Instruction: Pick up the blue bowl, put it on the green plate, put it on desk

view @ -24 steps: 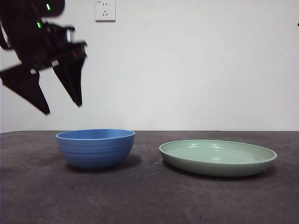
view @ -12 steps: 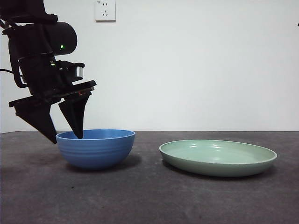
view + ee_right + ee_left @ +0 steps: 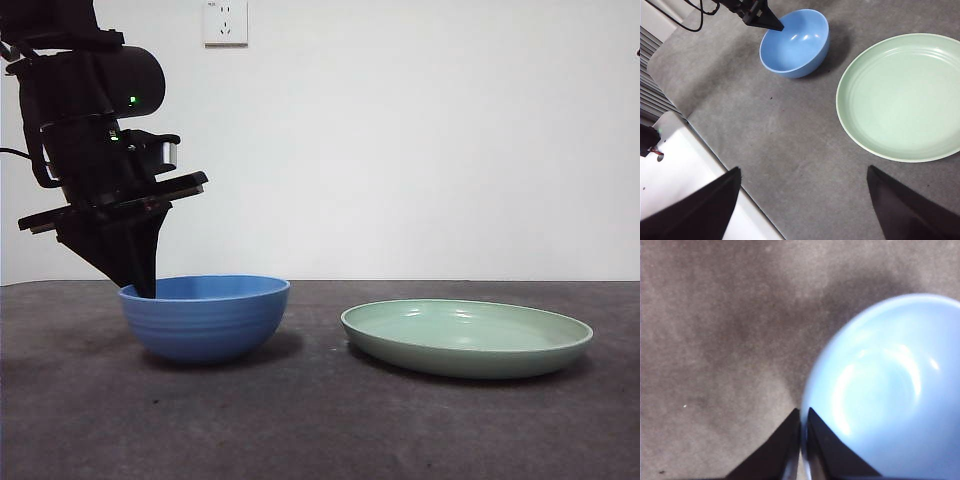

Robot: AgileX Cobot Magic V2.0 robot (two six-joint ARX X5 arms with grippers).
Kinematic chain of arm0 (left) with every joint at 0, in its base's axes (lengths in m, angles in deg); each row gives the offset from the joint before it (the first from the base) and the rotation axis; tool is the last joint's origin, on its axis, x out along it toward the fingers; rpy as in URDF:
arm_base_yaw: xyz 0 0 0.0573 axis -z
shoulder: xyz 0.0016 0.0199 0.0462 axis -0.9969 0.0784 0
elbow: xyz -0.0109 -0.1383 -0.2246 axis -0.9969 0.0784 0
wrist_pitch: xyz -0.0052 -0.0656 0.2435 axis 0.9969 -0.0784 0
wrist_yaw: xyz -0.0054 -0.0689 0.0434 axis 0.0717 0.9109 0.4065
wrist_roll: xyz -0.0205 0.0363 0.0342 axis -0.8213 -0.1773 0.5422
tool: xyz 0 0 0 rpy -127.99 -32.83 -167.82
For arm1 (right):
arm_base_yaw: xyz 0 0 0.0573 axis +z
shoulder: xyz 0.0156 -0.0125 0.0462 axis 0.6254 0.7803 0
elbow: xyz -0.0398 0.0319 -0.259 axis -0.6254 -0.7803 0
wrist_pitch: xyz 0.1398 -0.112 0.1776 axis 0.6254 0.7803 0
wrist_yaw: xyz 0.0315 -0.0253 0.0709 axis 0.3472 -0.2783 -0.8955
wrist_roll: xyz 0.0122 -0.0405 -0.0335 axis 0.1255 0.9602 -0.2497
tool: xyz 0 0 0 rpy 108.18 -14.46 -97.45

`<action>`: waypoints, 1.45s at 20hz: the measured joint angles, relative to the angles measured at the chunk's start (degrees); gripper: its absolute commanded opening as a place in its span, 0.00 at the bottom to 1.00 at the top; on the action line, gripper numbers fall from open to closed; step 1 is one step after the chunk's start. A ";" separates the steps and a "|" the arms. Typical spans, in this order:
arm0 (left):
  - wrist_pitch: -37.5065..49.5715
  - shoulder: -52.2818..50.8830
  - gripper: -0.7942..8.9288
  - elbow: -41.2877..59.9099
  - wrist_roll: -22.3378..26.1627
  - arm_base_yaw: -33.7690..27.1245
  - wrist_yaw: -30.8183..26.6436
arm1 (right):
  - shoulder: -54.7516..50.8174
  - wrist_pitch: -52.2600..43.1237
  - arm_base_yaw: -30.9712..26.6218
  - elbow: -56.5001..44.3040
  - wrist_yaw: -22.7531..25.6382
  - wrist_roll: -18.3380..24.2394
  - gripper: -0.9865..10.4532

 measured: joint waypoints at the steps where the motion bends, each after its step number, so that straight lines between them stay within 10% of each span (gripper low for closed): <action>1: 0.07 0.00 0.09 0.00 0.00 0.00 0.00 | 0.00 0.00 0.00 0.00 0.00 0.00 0.44; 16: 1.29 -7.69 0.09 -9.14 -4.70 11.26 0.35 | 0.00 -0.07 0.00 0.00 0.00 -0.02 0.44; 29: 1.18 16.33 0.09 -26.91 -7.02 19.63 0.44 | -0.11 -0.04 0.00 0.00 0.00 -1.51 0.44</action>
